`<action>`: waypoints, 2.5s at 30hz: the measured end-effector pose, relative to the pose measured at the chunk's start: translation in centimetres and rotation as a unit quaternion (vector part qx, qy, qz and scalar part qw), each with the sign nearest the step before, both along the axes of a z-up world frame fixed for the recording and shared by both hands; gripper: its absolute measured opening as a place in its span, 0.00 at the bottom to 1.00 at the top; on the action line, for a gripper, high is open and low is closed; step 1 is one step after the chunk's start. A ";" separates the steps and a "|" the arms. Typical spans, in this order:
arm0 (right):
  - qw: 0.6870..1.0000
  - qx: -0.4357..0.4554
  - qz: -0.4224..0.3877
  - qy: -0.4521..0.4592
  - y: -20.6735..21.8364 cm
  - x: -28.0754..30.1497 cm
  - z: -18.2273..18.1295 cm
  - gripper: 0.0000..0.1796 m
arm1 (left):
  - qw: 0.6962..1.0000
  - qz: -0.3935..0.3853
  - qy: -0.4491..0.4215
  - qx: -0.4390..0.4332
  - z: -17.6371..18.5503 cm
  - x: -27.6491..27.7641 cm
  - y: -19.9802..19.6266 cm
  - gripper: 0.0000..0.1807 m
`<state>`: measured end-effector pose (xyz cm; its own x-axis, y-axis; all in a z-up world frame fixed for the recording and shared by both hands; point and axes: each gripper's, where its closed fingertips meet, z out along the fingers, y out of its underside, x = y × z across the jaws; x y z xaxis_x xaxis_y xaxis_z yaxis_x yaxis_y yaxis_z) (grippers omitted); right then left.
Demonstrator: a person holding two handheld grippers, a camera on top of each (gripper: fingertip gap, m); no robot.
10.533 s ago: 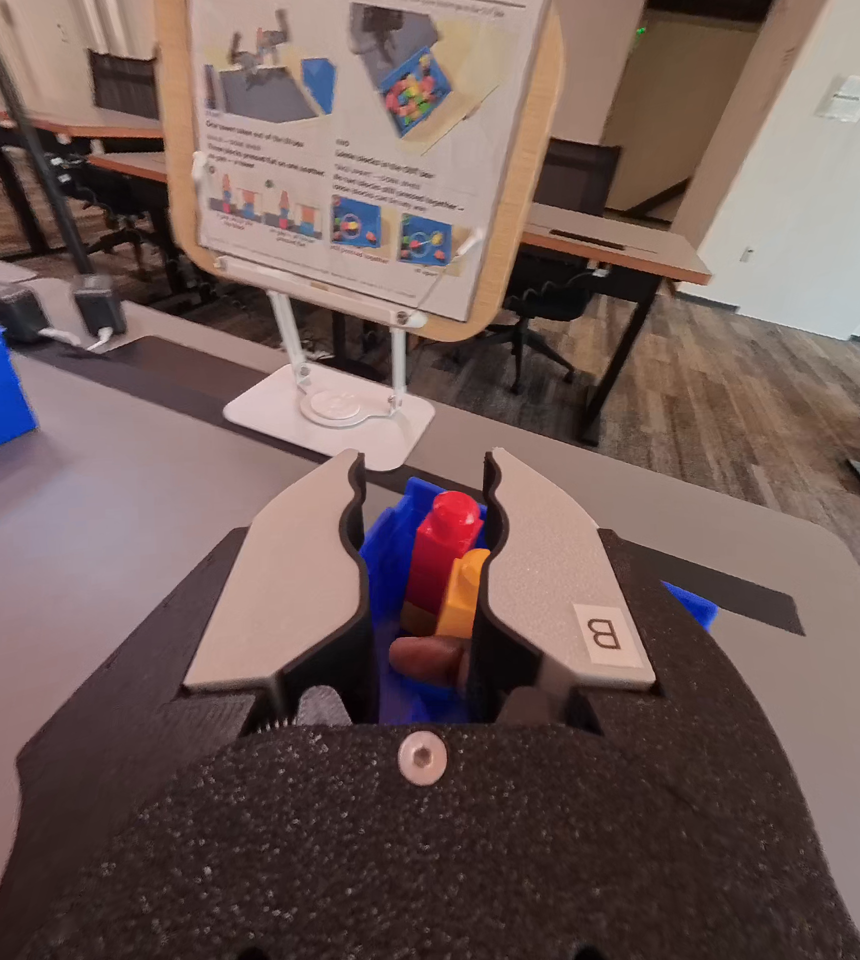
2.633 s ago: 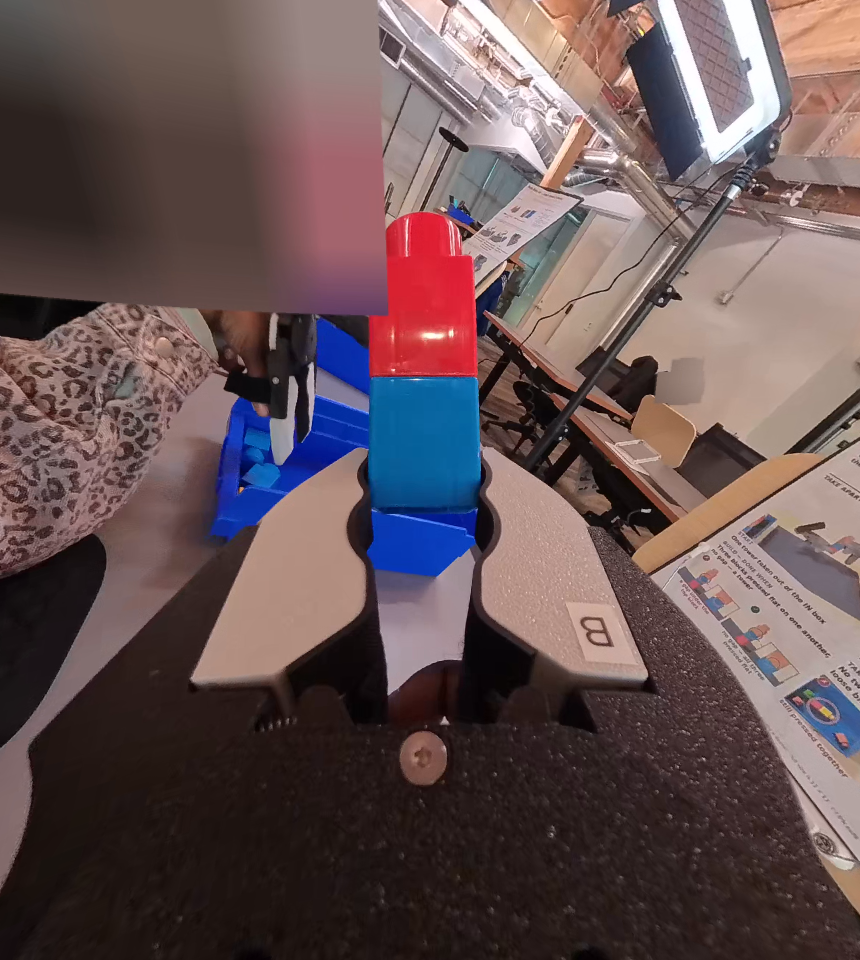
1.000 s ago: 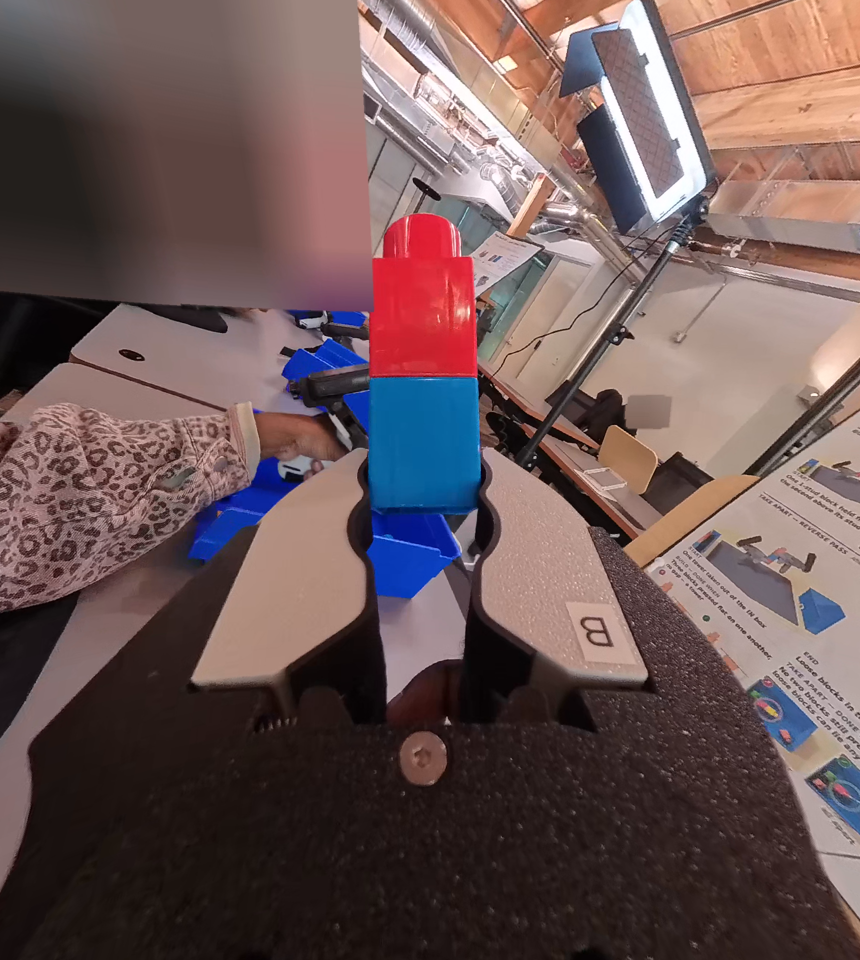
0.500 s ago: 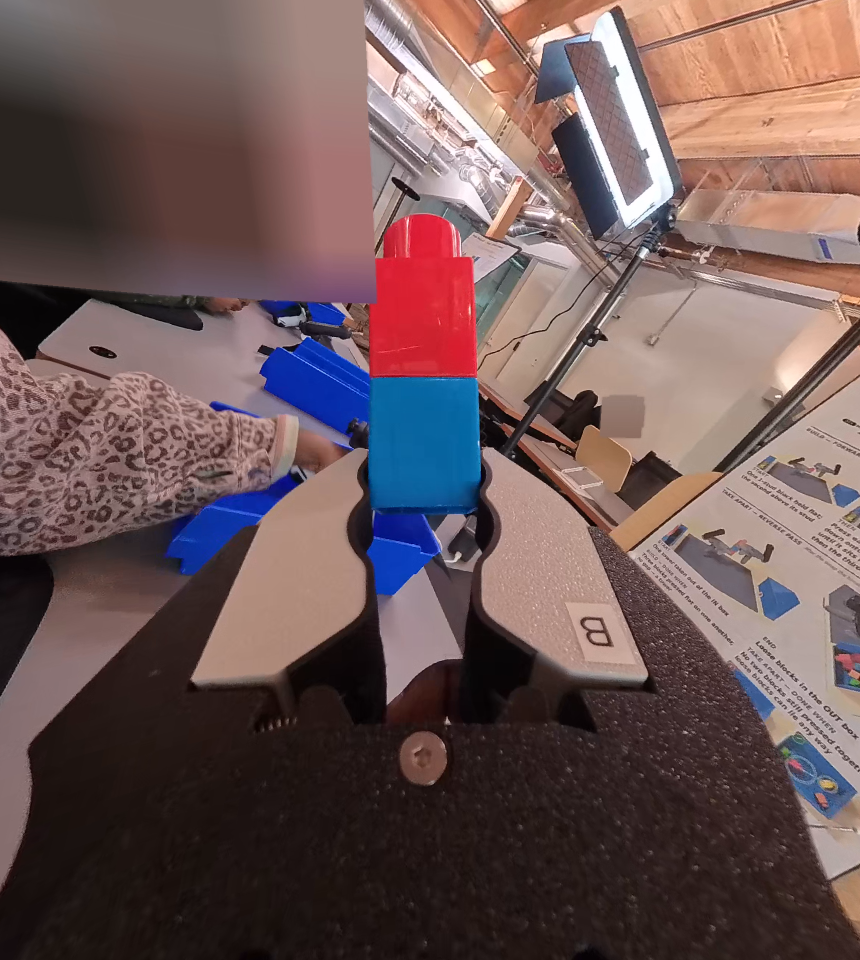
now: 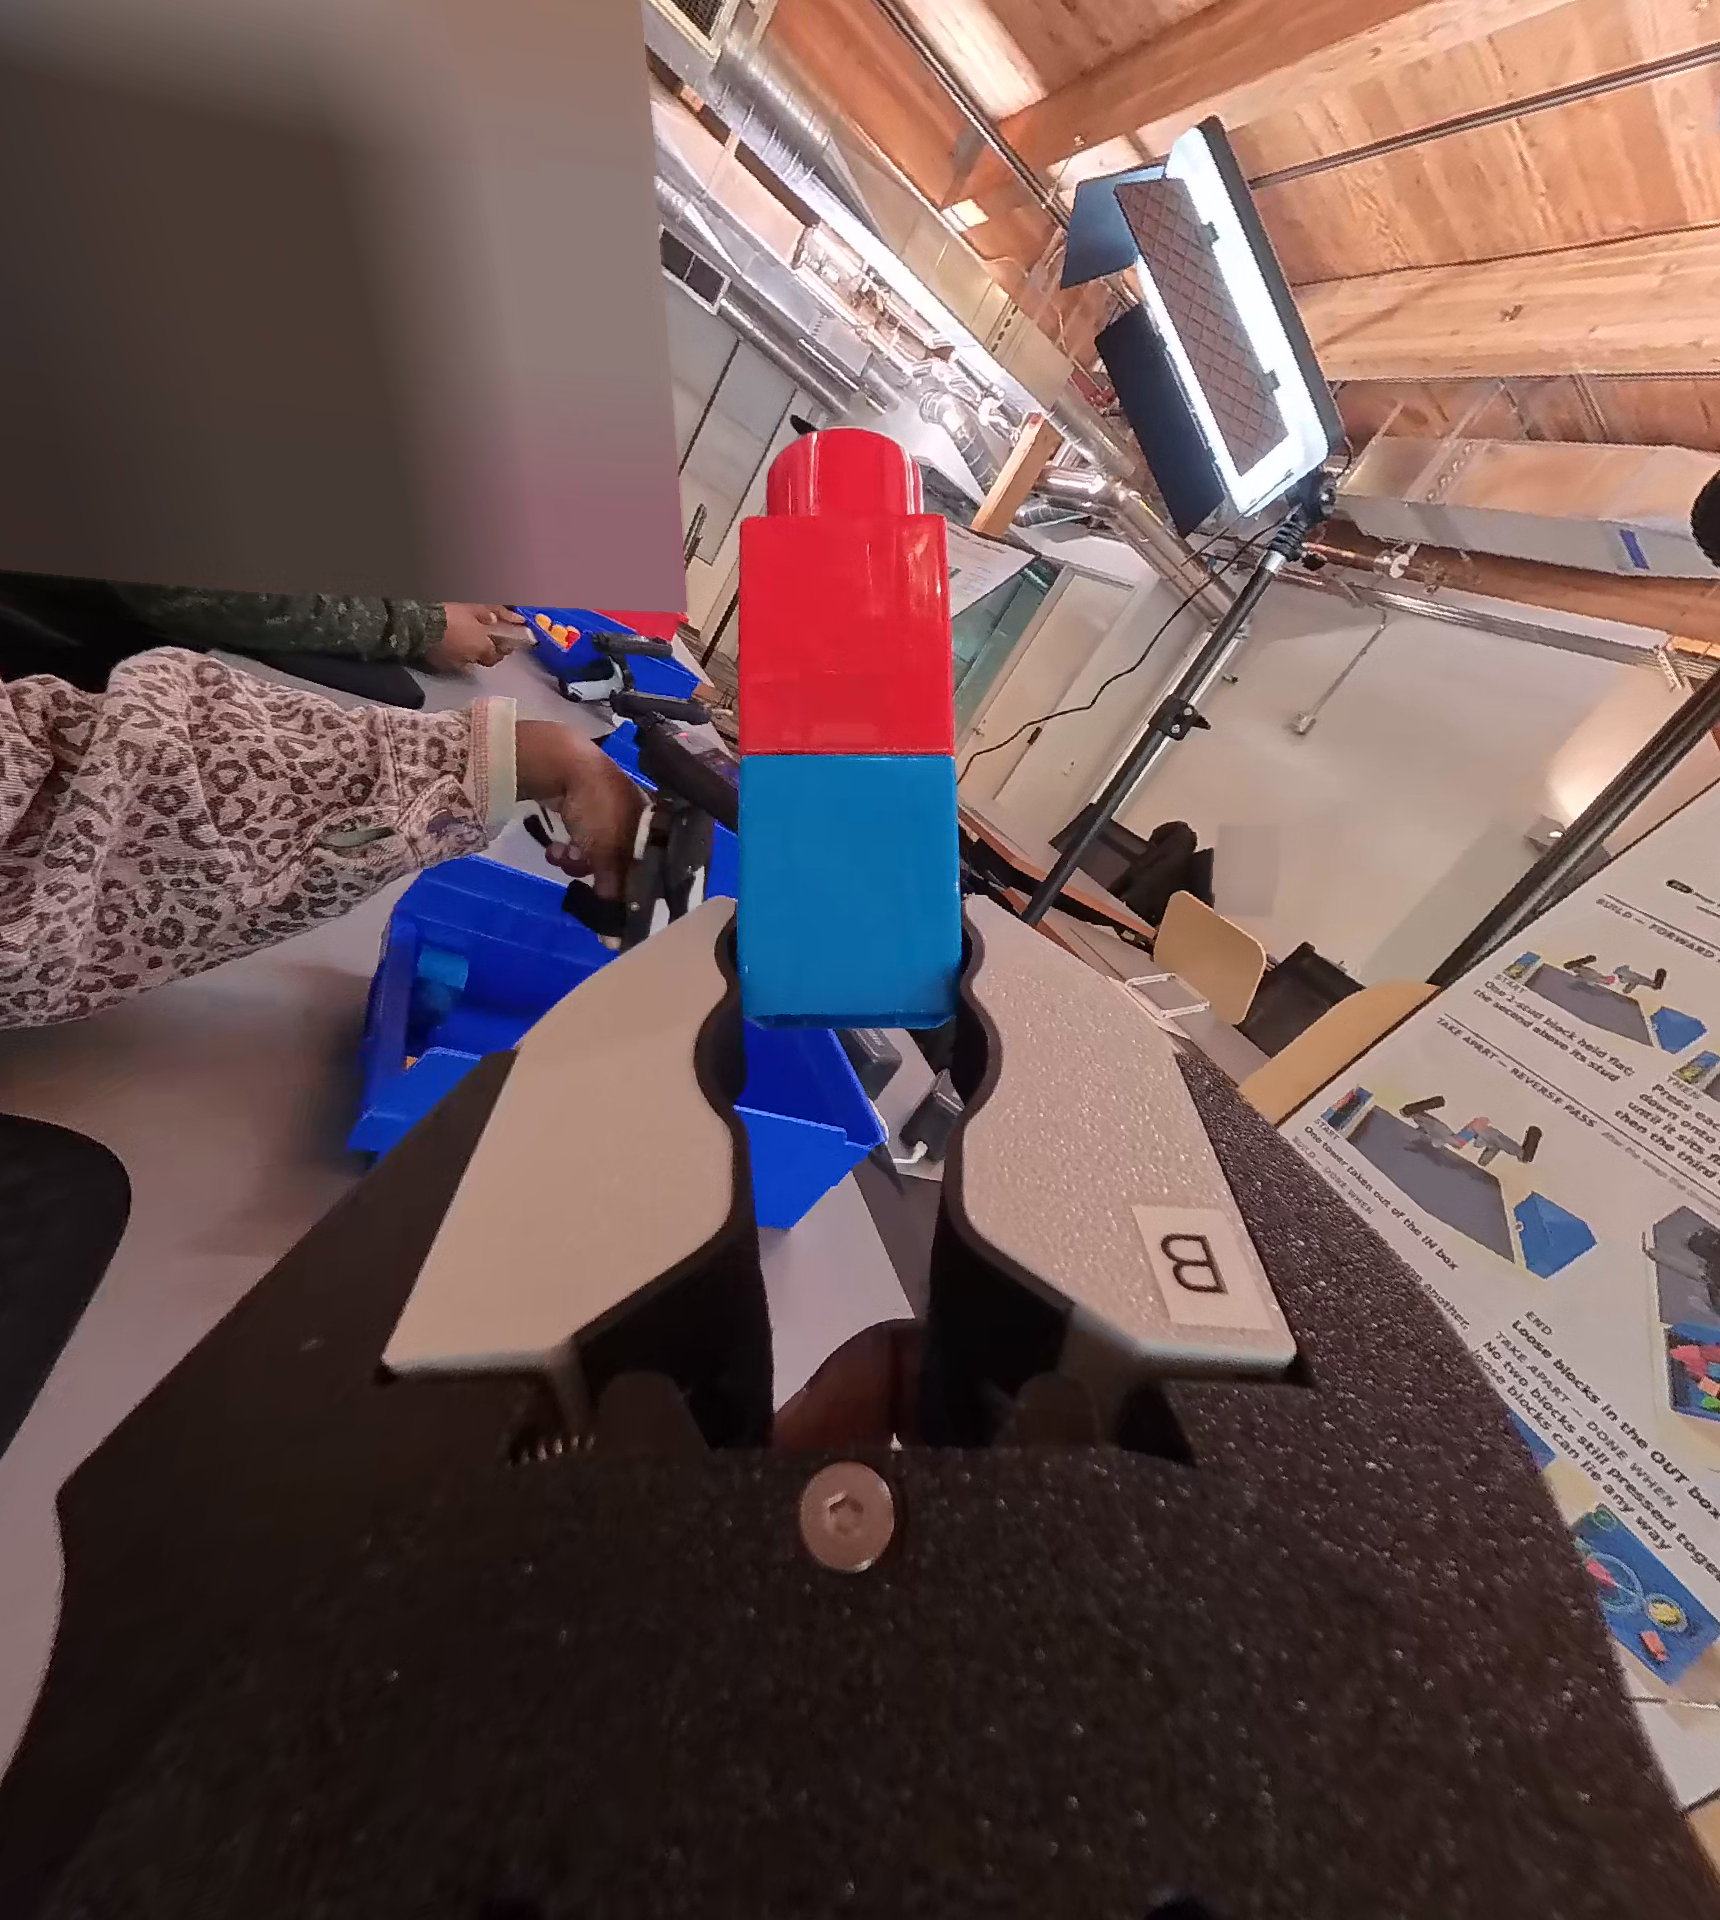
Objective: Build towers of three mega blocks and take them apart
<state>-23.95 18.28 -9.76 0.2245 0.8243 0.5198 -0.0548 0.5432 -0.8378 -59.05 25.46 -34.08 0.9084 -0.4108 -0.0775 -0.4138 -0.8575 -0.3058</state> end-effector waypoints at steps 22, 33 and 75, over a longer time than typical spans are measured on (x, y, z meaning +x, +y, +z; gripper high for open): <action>1.000 0.000 -0.008 -0.001 0.2 0.6 0.1 0.20 | 0.937 0.131 -0.215 0.242 3.2 3.3 4.8 0.20; 1.000 -0.027 -0.011 -0.006 -0.2 -4.3 -0.7 0.20 | 0.405 0.051 -0.711 0.573 31.5 13.7 -5.5 0.19; 0.959 0.138 -0.247 0.004 2.8 -5.6 -0.2 0.20 | 0.481 -0.073 -0.636 0.599 32.1 24.4 -6.3 0.19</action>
